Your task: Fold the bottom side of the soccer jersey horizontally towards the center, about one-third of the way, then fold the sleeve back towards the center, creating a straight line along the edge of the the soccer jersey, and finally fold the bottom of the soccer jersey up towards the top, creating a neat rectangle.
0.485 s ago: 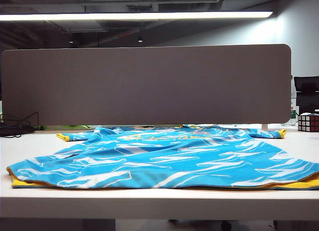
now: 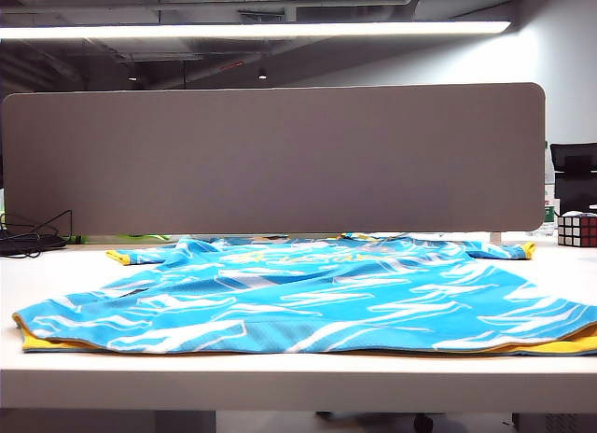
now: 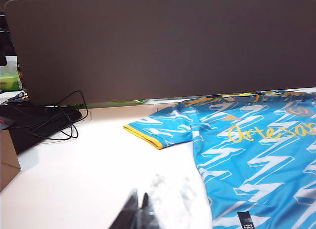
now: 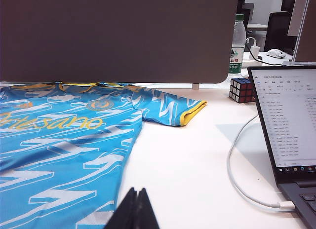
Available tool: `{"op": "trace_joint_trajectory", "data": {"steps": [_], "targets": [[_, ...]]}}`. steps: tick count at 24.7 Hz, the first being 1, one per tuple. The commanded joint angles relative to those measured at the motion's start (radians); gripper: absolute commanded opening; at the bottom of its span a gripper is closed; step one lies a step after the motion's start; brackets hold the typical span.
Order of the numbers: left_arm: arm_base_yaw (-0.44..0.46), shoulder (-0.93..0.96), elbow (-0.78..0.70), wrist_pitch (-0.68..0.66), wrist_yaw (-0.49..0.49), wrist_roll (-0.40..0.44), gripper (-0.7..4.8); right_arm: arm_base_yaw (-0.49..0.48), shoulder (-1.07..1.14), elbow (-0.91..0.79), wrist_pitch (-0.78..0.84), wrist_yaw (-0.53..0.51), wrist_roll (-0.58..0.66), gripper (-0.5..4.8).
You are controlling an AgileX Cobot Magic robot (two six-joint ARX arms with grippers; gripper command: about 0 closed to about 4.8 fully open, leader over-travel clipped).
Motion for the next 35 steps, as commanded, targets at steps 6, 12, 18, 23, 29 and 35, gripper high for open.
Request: {"op": "trace_joint_trajectory", "data": {"steps": [6, 12, 18, 23, 29, 35], "targets": [[0.002, 0.024, 0.065, -0.069, -0.018, -0.455, -0.05, 0.0, 0.013, 0.027, -0.023, -0.219, 0.344, -0.03], [0.002, 0.376, 0.315, -0.275, 0.064, -0.424, -0.06, 0.0, 0.176, 0.154, -0.095, -0.209, 0.389, -0.04], [0.003, 0.898, 0.546, -0.281, 0.378, -0.404, -0.06, -0.009, 0.62, 0.462, -0.421, -0.2, 0.24, -0.04], [0.003, 1.096, 0.556, -0.263, 0.46, -0.398, 0.9, -0.095, 0.932, 0.602, -0.5, -0.379, 0.193, 0.9], [0.002, 1.199, 0.556, -0.313, 0.488, -0.284, 1.67, -0.257, 1.197, 0.634, -0.514, -0.551, 0.179, 1.82], [0.002, 1.201, 0.556, -0.356, 0.472, -0.235, 1.89, -0.289, 1.332, 0.634, -0.513, -0.625, 0.183, 2.79]]}}
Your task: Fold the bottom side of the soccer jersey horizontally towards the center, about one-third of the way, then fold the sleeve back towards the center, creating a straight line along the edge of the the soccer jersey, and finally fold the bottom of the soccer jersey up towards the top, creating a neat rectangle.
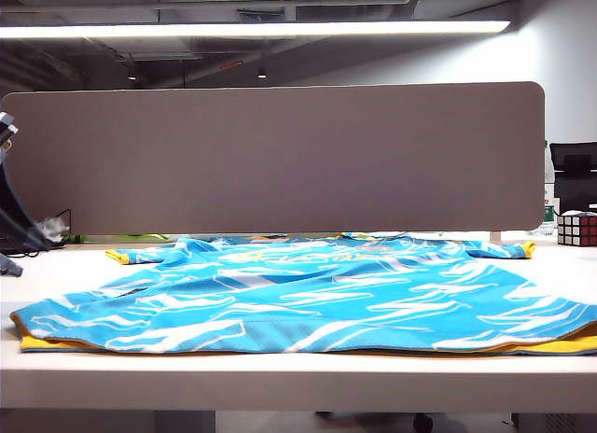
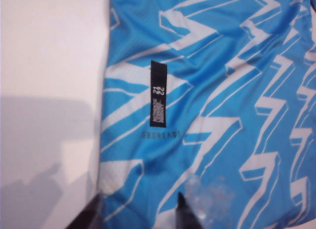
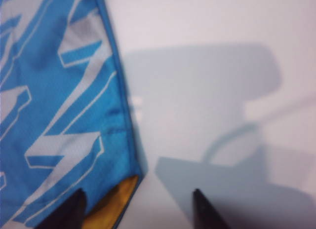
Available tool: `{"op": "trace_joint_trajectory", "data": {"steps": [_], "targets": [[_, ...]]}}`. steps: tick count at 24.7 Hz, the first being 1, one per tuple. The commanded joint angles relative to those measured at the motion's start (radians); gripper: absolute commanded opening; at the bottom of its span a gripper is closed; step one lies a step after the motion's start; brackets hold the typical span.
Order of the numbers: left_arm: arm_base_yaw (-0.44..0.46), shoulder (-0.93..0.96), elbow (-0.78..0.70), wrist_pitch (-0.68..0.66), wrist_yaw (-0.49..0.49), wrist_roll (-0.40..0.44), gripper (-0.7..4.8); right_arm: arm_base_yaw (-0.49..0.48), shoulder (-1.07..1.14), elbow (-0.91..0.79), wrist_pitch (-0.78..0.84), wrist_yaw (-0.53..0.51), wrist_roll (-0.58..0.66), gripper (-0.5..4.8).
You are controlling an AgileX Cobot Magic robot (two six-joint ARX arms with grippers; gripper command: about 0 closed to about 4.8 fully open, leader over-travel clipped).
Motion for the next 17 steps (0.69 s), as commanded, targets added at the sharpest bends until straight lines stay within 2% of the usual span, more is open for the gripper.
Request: {"op": "trace_joint_trajectory", "data": {"steps": [1, 4, 7, 12, 17], "targets": [[0.002, 0.004, 0.002, -0.019, -0.001, 0.025, 1.9, 0.003, 0.048, 0.003, 0.014, -0.054, 0.004, 2.79], [0.002, 0.038, 0.002, -0.052, 0.0, 0.025, 2.6, 0.005, 0.082, 0.003, 0.02, -0.072, 0.011, 2.79], [0.001, 0.076, 0.002, -0.087, 0.0, 0.025, 2.84, 0.005, 0.084, 0.002, 0.023, -0.072, 0.011, 2.79], [-0.018, 0.144, 0.002, -0.089, 0.0, 0.025, 2.83, 0.006, 0.097, 0.001, 0.052, -0.073, 0.024, 2.79], [-0.124, 0.244, 0.002, -0.04, -0.001, 0.025, 2.83, 0.035, 0.151, 0.001, 0.073, -0.101, 0.03, 2.79]]}}
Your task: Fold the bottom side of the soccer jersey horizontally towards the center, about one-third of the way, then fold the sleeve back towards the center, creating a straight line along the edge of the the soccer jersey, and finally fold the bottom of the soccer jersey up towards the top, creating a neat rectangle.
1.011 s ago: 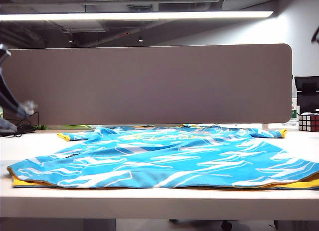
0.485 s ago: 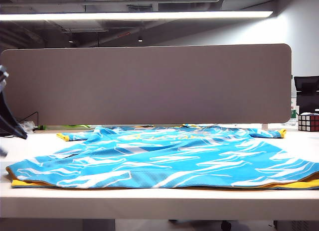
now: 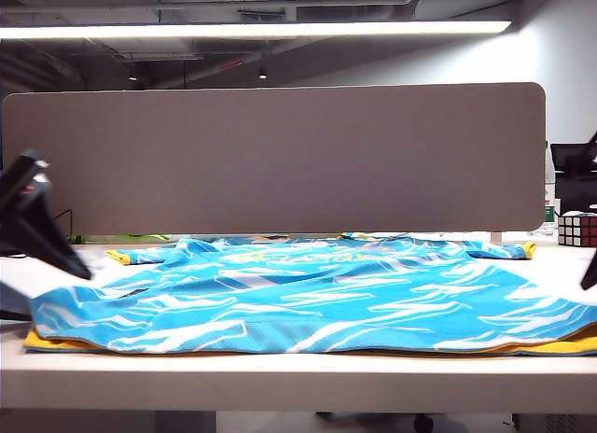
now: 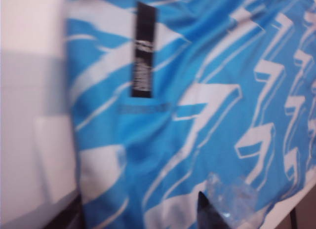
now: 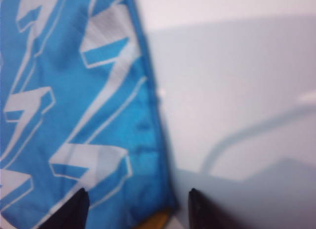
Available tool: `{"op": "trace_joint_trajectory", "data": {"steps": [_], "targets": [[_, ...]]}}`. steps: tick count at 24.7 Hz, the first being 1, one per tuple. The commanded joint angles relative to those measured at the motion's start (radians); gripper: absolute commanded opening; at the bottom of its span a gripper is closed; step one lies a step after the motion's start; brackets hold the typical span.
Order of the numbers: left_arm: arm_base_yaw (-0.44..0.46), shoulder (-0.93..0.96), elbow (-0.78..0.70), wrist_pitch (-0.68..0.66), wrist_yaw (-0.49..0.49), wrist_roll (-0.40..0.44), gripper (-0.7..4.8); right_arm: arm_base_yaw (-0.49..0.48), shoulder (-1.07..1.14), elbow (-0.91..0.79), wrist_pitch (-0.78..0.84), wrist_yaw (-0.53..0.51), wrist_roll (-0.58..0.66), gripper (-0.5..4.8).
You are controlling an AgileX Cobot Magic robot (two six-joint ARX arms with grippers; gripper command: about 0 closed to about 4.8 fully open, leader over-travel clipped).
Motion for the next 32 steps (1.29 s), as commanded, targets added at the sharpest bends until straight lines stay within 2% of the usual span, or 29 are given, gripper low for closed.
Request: {"op": "trace_joint_trajectory", "data": {"steps": [1, 4, 14, 15, 16, 17, 18, 19, 22, 23, 26, 28, 30, 32], "targets": [[-0.071, 0.066, -0.02, -0.035, -0.067, -0.001, 2.83, 0.029, 0.043, -0.006, -0.01, 0.003, 0.004, 2.79], [-0.101, 0.072, -0.02, -0.025, -0.117, -0.011, 2.83, 0.06, 0.066, -0.007, -0.01, 0.003, 0.004, 2.79], [-0.1, 0.072, -0.02, -0.011, -0.118, -0.011, 2.77, 0.185, 0.089, -0.007, 0.036, 0.014, 0.06, 2.73], [-0.1, 0.072, -0.02, -0.002, -0.117, -0.01, 2.64, 0.184, 0.095, -0.007, 0.039, 0.019, 0.072, 2.47], [-0.1, 0.072, -0.02, 0.01, -0.105, -0.002, 2.2, 0.184, 0.095, -0.008, 0.039, 0.024, 0.073, 2.09], [-0.1, 0.072, -0.02, 0.031, -0.078, 0.015, 0.83, 0.184, 0.095, -0.008, 0.041, 0.03, 0.073, 1.29], [-0.099, 0.072, -0.02, 0.048, -0.059, 0.008, 0.17, 0.184, 0.095, -0.008, 0.043, 0.029, 0.072, 0.76], [-0.099, 0.071, -0.02, 0.079, -0.042, -0.024, -0.06, 0.187, 0.095, -0.007, 0.059, 0.021, 0.072, 0.19], [-0.1, 0.061, -0.02, 0.138, -0.032, -0.117, -0.06, 0.194, 0.089, -0.007, 0.082, -0.02, 0.075, -0.08], [-0.096, 0.036, -0.02, 0.122, -0.032, -0.14, -0.06, 0.197, 0.062, -0.008, 0.055, -0.043, 0.075, -0.08], [-0.087, -0.101, -0.021, 0.008, -0.039, -0.141, -0.06, 0.197, -0.062, -0.007, -0.037, -0.059, 0.074, -0.08], [-0.1, -0.278, -0.021, -0.093, -0.05, -0.192, -0.06, 0.206, -0.197, -0.007, -0.089, -0.064, 0.1, -0.08], [-0.124, -0.418, -0.021, -0.195, -0.095, -0.192, -0.06, 0.237, -0.295, -0.007, -0.156, -0.067, 0.106, -0.08], [-0.159, -0.603, -0.021, -0.356, -0.198, -0.196, -0.06, 0.291, -0.402, -0.007, -0.267, -0.066, 0.109, -0.08]]}}
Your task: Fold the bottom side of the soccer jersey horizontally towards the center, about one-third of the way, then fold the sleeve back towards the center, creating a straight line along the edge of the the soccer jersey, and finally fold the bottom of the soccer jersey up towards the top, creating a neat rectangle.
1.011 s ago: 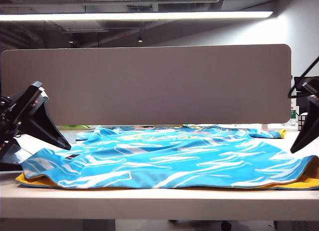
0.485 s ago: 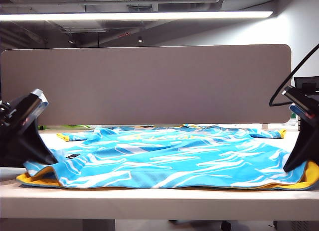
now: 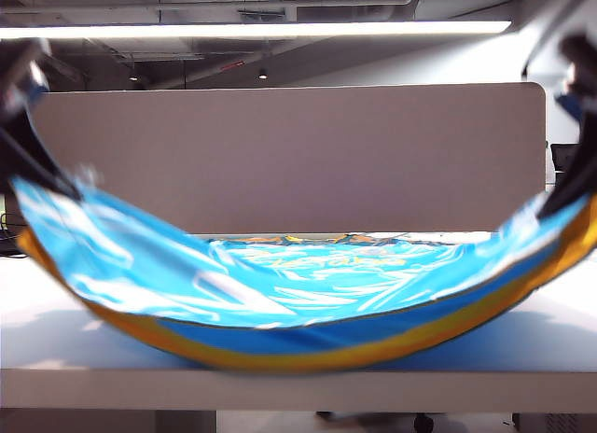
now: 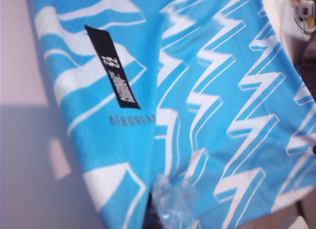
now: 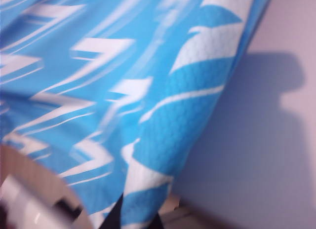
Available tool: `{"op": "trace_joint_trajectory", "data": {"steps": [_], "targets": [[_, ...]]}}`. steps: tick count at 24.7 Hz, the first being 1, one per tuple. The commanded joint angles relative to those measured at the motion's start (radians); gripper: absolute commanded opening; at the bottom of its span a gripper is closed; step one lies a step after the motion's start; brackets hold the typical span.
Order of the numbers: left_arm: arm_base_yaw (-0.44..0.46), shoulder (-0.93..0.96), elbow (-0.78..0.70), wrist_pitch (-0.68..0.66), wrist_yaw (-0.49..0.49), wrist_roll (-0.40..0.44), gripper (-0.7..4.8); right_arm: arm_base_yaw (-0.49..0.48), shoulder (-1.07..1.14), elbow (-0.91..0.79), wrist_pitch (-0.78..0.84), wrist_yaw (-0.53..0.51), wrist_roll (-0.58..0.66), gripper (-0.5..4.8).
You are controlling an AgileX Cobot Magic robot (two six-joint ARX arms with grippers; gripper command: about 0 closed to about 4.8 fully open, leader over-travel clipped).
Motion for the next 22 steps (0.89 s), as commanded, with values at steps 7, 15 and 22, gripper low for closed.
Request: {"op": "trace_joint_trajectory", "data": {"steps": [7, 15, 22], "targets": [[-0.096, -0.74, -0.006, -0.549, -0.176, -0.207, -0.06, 0.283, -0.508, 0.002, -0.337, 0.132, 0.224, -0.08], [-0.096, -0.91, -0.029, -0.575, -0.286, -0.249, -0.06, 0.29, -0.703, 0.002, -0.302, 0.322, 0.311, -0.07], [-0.096, -0.621, -0.071, -0.15, -0.357, -0.162, -0.06, 0.193, -0.444, 0.003, 0.04, 0.326, 0.225, -0.08]]}}
